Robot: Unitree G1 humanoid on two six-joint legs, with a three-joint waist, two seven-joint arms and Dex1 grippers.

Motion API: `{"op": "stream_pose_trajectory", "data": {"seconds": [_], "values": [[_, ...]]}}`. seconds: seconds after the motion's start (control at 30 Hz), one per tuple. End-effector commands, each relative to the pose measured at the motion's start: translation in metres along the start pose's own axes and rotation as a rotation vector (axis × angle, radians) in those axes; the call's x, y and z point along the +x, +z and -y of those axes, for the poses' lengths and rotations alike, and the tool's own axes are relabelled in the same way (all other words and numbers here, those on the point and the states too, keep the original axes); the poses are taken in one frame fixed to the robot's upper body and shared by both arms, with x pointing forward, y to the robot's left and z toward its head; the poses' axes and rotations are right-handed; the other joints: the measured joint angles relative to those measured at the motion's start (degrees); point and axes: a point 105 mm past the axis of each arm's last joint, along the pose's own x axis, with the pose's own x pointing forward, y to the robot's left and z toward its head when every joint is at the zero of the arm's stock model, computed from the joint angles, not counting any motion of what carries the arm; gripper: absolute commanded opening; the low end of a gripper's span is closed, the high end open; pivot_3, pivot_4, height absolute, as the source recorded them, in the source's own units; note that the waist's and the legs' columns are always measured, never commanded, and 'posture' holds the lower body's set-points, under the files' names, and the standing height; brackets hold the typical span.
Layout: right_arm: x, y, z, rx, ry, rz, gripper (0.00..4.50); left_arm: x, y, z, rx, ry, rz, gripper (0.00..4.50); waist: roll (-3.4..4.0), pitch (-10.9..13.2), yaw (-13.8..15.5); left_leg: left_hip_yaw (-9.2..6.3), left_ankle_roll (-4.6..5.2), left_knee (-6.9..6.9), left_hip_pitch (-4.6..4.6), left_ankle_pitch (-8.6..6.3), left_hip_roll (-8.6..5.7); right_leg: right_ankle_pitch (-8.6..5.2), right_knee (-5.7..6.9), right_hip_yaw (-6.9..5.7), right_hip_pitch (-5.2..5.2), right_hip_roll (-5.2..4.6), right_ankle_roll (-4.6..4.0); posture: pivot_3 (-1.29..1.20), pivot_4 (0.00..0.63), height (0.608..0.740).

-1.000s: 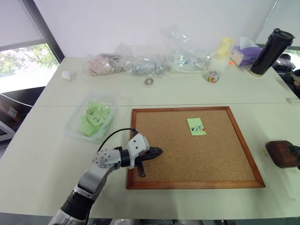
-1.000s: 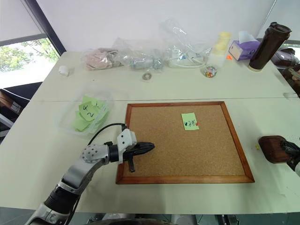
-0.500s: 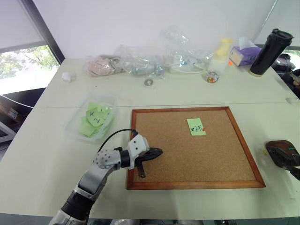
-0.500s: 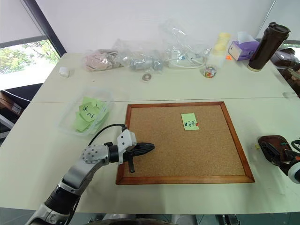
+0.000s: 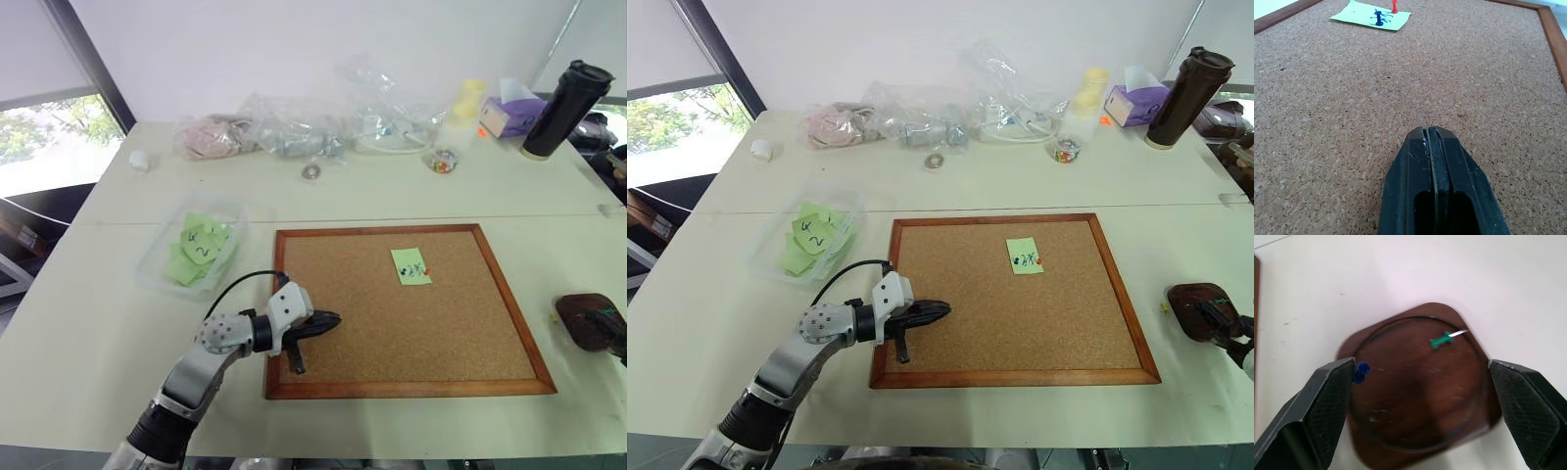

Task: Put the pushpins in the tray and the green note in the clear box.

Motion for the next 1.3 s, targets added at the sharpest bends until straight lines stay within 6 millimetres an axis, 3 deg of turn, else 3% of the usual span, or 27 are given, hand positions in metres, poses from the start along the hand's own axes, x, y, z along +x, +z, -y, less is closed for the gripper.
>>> {"op": "stream_pose_trajectory", "data": {"seconds": [0.03, 0.27, 0.4, 0.53, 0.73, 0.93, 1.03, 1.13, 1.3], "values": [[-0.001, 0.003, 0.008, -0.051, -0.038, 0.024, 4.47, 0.006, -0.008, 0.009, -0.025, -0.045, -0.025, 0.00, 0.00, 0.00, -0.02, 0.00, 0.00, 0.00, 0.00, 0.00, 0.00, 0.00, 0.00, 0.00, 0.00, 0.00, 0.00, 0.00, 0.150, 0.730], [0.003, 0.000, 0.011, -0.057, -0.050, 0.026, 4.47, 0.005, -0.010, 0.010, -0.028, -0.038, -0.025, 0.00, 0.00, 0.00, -0.01, 0.01, 0.00, 0.00, 0.01, 0.00, -0.01, 0.00, 0.00, 0.00, 0.02, 0.00, 0.00, 0.00, 0.150, 0.730], [0.001, 0.019, 0.004, -0.007, -0.001, 0.081, 4.47, 0.005, -0.011, 0.010, -0.036, -0.032, -0.023, 0.00, 0.01, -0.01, -0.03, 0.01, 0.00, 0.00, 0.02, 0.00, -0.01, 0.00, 0.00, 0.00, 0.02, 0.00, 0.00, 0.00, 0.150, 0.730], [-0.003, 0.042, -0.016, 0.050, 0.103, 0.136, 4.47, 0.004, -0.010, 0.010, -0.040, -0.031, -0.021, 0.00, 0.11, -0.04, -0.01, 0.02, 0.00, 0.00, 0.01, 0.00, -0.01, 0.00, -0.01, 0.01, 0.02, -0.01, 0.00, 0.00, 0.150, 0.730], [-0.004, 0.054, -0.069, 0.013, 0.307, 0.104, 4.47, 0.006, -0.009, 0.008, -0.037, -0.033, -0.017, 0.00, 0.11, -0.03, 0.09, 0.01, 0.01, 0.01, 0.00, 0.00, 0.00, 0.00, -0.03, 0.00, 0.04, -0.01, 0.00, 0.00, 0.150, 0.730], [-0.004, 0.035, -0.154, -0.148, 0.565, 0.033, 4.47, 0.005, -0.009, 0.006, -0.030, -0.025, -0.020, 0.00, 0.13, -0.03, 0.05, 0.00, 0.02, 0.02, 0.00, -0.01, 0.01, 0.00, -0.02, 0.00, 0.04, -0.01, 0.00, 0.00, 0.150, 0.730], [0.001, 0.025, -0.180, -0.244, 0.623, 0.016, 4.47, 0.004, -0.008, 0.005, -0.029, -0.020, -0.022, 0.00, 0.12, -0.03, 0.12, 0.00, 0.02, 0.05, -0.02, -0.01, -0.01, 0.00, -0.02, -0.01, 0.04, -0.02, 0.00, 0.00, 0.150, 0.730], [0.011, 0.014, -0.200, -0.296, 0.658, 0.006, 4.47, 0.004, -0.008, 0.005, -0.027, -0.018, -0.025, 0.00, 0.09, -0.01, 0.12, -0.02, 0.01, 0.05, -0.01, 0.00, -0.01, 0.00, -0.02, -0.04, 0.04, -0.01, 0.00, 0.00, 0.150, 0.730], [0.029, 0.001, -0.212, -0.352, 0.648, -0.016, 4.47, 0.001, -0.009, 0.000, -0.023, 0.010, -0.035, 0.00, 0.15, -0.05, 0.06, -0.03, 0.00, 0.05, -0.02, 0.00, -0.02, 0.00, -0.01, -0.06, 0.03, -0.01, 0.00, 0.00, 0.150, 0.730]]}}
